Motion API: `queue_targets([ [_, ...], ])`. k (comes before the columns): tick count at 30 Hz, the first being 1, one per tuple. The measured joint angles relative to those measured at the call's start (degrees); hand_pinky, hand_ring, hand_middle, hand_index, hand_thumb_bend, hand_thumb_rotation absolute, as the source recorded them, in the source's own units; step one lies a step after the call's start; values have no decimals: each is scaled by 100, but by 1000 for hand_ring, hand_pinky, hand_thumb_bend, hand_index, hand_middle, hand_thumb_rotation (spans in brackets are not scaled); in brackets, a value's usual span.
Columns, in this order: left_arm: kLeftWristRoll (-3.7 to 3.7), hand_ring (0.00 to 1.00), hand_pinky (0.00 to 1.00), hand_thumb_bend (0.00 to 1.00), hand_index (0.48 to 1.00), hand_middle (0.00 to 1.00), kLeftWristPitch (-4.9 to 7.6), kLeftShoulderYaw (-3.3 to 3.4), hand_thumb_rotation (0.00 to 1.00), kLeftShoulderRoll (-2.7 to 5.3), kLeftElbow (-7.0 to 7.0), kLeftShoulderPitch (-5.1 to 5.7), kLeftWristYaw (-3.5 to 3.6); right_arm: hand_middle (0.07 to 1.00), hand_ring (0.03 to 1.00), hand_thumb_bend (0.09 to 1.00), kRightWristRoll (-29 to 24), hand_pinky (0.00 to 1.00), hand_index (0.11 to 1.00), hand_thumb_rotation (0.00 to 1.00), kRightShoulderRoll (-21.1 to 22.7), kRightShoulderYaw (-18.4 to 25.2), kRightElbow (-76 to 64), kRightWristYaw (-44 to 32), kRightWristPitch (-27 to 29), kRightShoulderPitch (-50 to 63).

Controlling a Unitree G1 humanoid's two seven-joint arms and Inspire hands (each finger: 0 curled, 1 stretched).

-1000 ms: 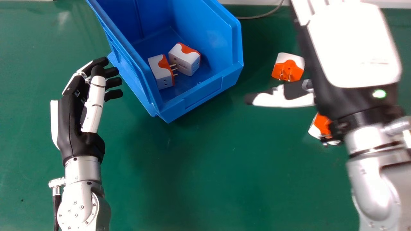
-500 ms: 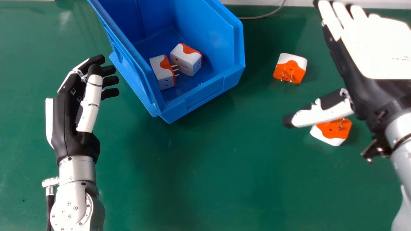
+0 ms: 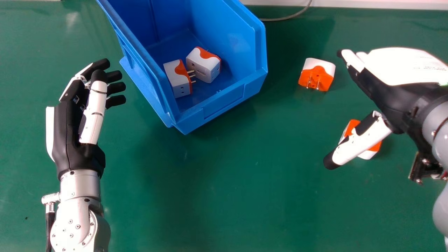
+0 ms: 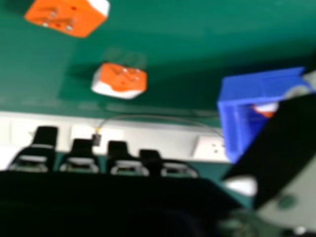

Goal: Pick all objects and put in blue box

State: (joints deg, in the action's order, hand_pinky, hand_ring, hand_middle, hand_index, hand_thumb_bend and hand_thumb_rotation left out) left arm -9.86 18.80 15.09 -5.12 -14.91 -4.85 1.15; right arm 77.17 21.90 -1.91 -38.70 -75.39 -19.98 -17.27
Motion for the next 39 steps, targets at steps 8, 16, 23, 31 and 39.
queue_targets([
  [8,-18,671,639,457,729,689,-111,22,616,-26,-7,-47,-18,951,922,1000,135,794,973,281,-172,-34,1147,93,-327,-241],
  [16,-56,672,640,463,729,689,-118,79,617,-42,-48,-97,9,898,851,1000,-122,727,938,259,-23,-165,2338,587,-444,-511],
  [23,-136,678,649,462,734,696,-116,108,616,-45,-150,-146,68,794,718,1000,-298,593,880,227,160,-427,3040,1173,-482,-556],
  [31,-151,675,645,470,728,693,-118,129,618,-56,-168,-163,118,731,647,1000,-448,511,810,221,360,-686,3557,1521,-587,-679],
  [39,-155,673,644,478,726,691,-87,192,619,-82,-286,-197,215,719,638,1000,-544,493,785,229,573,-994,3956,1506,-697,-885],
])
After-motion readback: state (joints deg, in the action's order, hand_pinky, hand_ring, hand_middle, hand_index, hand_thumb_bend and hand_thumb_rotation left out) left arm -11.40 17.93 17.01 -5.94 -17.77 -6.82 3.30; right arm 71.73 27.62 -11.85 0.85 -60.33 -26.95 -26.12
